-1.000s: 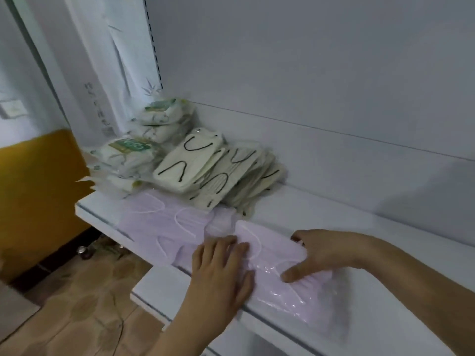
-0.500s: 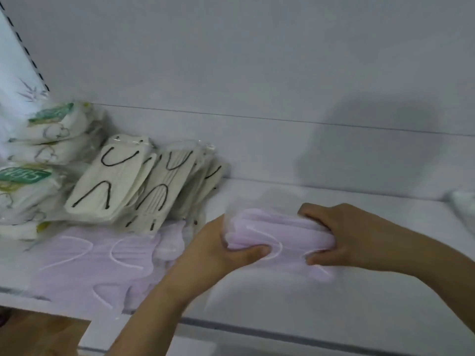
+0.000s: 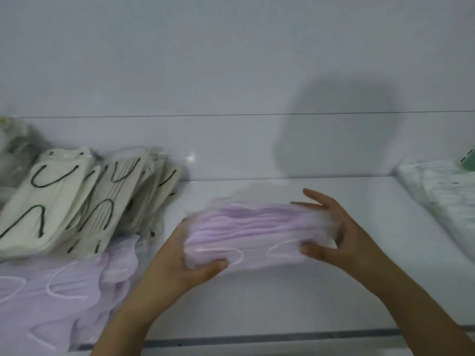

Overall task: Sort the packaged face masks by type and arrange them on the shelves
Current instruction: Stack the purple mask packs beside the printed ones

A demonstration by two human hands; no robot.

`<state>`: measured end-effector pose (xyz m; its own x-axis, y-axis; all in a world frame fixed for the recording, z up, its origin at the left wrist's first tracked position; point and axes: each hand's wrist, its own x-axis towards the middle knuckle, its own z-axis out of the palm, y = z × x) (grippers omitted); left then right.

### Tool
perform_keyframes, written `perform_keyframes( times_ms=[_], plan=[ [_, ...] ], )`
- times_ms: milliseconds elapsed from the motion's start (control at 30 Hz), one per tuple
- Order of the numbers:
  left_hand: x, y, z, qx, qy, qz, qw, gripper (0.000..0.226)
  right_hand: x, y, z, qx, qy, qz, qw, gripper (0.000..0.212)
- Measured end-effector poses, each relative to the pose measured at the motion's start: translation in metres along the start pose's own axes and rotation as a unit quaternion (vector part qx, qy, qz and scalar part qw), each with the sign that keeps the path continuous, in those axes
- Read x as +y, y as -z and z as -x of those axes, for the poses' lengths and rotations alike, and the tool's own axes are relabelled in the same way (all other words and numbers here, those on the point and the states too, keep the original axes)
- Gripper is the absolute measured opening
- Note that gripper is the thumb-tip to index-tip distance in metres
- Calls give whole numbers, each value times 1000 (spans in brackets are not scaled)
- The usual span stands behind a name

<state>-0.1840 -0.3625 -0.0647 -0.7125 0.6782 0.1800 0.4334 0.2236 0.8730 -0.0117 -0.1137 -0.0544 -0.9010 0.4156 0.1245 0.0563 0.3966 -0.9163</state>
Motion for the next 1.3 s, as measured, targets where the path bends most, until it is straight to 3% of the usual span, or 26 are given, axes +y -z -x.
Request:
perform_keyframes(
  times_ms=[100,233,367,433,500,567,633,667,767,867,933,1000,1033,1067,1133,1233,1300],
  plan=[
    [-16,-1,-1,-18,13,12,1000,82,12,-7,-1,-67,-41,49,996,95],
    [-29,-9,-3,-20,16,-19,999,68,14,-8,-3,14,-35,44,998,74],
    [-32,-20,-7,-18,24,-70,997,62,17,-16,5,-48,-76,73,993,76],
    [-19,-23,-22,-39,26,-95,994,59,14,-15,7,10,-93,74,993,47],
    [0,-32,-44,-80,-23,-96,992,33,9,1,9,106,-99,62,988,30],
    [22,-56,-73,-102,-35,-78,991,14,14,34,13,194,-118,33,973,41],
    [45,-91,-95,-121,3,-46,992,21,24,69,20,197,-136,-58,969,67],
    [52,-111,-102,-145,15,-25,989,20,27,83,21,188,-158,-92,965,67],
    [78,-159,-118,-181,7,52,982,23,41,127,17,225,-160,-68,959,29],
    [106,-192,-148,-150,-25,84,985,25,52,182,-10,264,-128,-2,956,29],
    [111,-212,-174,-95,-17,71,993,24,58,212,-34,230,-154,86,957,52],
    [106,-229,-188,-36,52,42,997,61,74,231,-53,194,-166,261,931,92],
    [97,-237,-191,-11,75,17,997,84,83,236,-58,183,-136,355,907,100],
    [91,-246,-190,7,80,-2,997,98,93,237,-62,170,-71,443,877,101],
    [76,-265,-187,33,76,-17,996,107,111,236,-70,88,55,545,832,98],
    [69,-288,-181,44,70,-45,996,101,130,234,-82,-86,61,563,819,95],
    [80,-295,-177,46,92,-60,993,109,140,233,-88,-123,71,568,811,90]
  ],
)
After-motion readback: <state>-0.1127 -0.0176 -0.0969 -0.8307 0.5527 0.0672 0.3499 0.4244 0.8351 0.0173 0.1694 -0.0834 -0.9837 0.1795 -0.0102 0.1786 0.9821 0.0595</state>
